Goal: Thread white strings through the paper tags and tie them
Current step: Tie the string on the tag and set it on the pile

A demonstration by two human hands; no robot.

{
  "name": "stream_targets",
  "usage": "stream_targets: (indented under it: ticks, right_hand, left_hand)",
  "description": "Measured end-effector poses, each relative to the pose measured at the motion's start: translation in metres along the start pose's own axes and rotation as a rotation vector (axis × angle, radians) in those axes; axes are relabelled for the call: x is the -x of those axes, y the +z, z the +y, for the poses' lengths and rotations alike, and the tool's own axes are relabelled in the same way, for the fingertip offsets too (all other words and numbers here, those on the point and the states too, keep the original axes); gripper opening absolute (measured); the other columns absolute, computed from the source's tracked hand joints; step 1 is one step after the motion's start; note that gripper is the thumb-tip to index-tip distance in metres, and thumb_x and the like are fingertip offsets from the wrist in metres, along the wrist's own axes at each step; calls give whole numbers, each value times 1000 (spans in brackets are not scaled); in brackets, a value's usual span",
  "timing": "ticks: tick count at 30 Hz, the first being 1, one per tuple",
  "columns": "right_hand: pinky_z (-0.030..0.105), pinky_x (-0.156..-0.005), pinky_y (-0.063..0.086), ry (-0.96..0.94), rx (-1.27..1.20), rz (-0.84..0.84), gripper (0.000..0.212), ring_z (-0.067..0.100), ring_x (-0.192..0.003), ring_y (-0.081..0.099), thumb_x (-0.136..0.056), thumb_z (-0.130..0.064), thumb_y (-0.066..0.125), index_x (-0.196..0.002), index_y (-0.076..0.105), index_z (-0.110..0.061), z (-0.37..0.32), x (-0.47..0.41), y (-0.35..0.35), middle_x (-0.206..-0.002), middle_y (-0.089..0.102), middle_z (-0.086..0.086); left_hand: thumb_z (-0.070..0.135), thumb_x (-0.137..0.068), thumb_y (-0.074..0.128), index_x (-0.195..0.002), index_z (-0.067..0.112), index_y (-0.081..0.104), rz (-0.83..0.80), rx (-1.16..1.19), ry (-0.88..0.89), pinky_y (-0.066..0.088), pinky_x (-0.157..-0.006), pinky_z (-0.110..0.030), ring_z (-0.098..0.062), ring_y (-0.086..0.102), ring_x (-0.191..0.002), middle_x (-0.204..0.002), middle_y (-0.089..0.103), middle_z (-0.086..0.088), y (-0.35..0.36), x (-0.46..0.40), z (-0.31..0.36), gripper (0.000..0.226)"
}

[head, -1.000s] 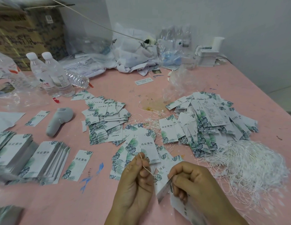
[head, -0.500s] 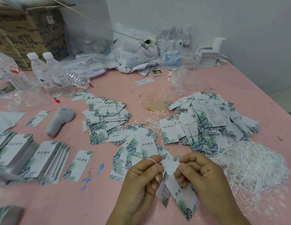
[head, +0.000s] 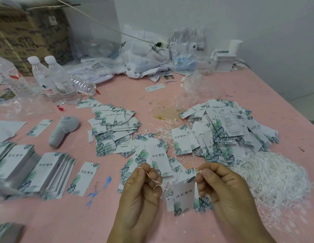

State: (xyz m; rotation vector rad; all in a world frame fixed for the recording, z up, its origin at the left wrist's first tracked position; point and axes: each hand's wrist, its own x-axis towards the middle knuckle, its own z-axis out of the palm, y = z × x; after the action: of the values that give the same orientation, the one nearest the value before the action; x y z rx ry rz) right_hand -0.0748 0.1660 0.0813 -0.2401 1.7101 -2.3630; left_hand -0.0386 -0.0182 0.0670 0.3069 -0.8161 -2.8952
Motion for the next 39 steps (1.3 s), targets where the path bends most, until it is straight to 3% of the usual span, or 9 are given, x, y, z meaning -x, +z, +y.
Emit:
stream_targets:
  ticks: [3, 6, 11, 16, 23, 28, 30, 34, 39]
  right_hand:
    - [23, -57, 53, 11, -4, -42, 45, 17, -64, 63, -65, -47, 85, -91, 73, -12, 2, 0, 1, -77, 69, 13]
    - [23, -59, 53, 10, 80, -51, 31, 18, -66, 64, -69, -39, 80, -89, 75, -15, 6, 1, 2, -74, 69, 11]
    - [23, -60, 54, 13, 140, -49, 28, 18, -62, 65, -70, -35, 75, -91, 77, -17, 8, 3, 5, -69, 69, 13]
    - [27, -60, 54, 11, 162, -43, 15, 20, -61, 64, -78, -19, 71, -92, 75, -19, 9, 3, 7, -68, 68, 13]
    - [27, -60, 55, 30, 167, -30, 8, 20, -60, 64, -81, -12, 75, -88, 76, -16, 6, 4, 10, -67, 68, 15]
    - [27, -58, 56, 86, 167, -50, 26, 21, -58, 64, -83, 9, 64, -87, 77, -13, 7, 4, 9, -66, 69, 17]
    - [26, -57, 55, 99, 173, -47, 23, 21, -55, 63, -82, 6, 67, -86, 77, -14, 6, 4, 10, -64, 68, 16]
    - [26, -55, 54, 57, 239, -9, 11, 20, -53, 61, -76, -21, 68, -83, 76, -17, 4, 5, 13, -63, 68, 14]
    - [23, -54, 50, 11, 330, -9, 10, 14, -52, 59, -81, -29, 66, -81, 73, -22, 5, 9, 14, -60, 66, 9]
  left_hand:
    - [27, -34, 103, -69, 16, 75, -26, 5, 17, 48, -41, -19, -13, 62, -52, -59, 60, -1, 0, 2, 2, 46]
    - [27, -42, 101, -70, 12, 74, -95, -49, 1, 49, -42, -19, -15, 61, -49, -55, 57, -3, -1, 6, 0, 41]
    - [38, -63, 89, -78, 13, 77, -155, -466, 15, 29, -35, -12, -7, 40, -33, -53, 56, -4, 1, 9, -14, 32]
    - [40, -73, 72, -84, 13, 78, -109, -687, 98, 30, -41, -15, -7, 37, -38, -51, 54, -2, -2, 9, -22, 30]
    - [45, -73, 71, -81, 15, 78, -37, -755, 174, 33, -44, -14, -4, 38, -41, -44, 49, 5, -4, 8, -29, 31]
    - [41, -71, 75, -81, 17, 80, -28, -750, 218, 34, -44, -14, -2, 40, -41, -44, 54, 4, -7, 7, -31, 27]
    - [39, -70, 76, -81, 16, 80, -29, -742, 223, 33, -44, -15, -3, 39, -40, -44, 53, 4, -7, 7, -32, 26]
    - [36, -69, 77, -80, 15, 79, -42, -743, 218, 32, -43, -14, -3, 38, -39, -43, 52, 4, -5, 8, -32, 24]
    - [35, -70, 77, -78, 12, 78, -30, -781, 240, 32, -44, -18, -7, 37, -42, -47, 49, 3, -5, 9, -35, 24]
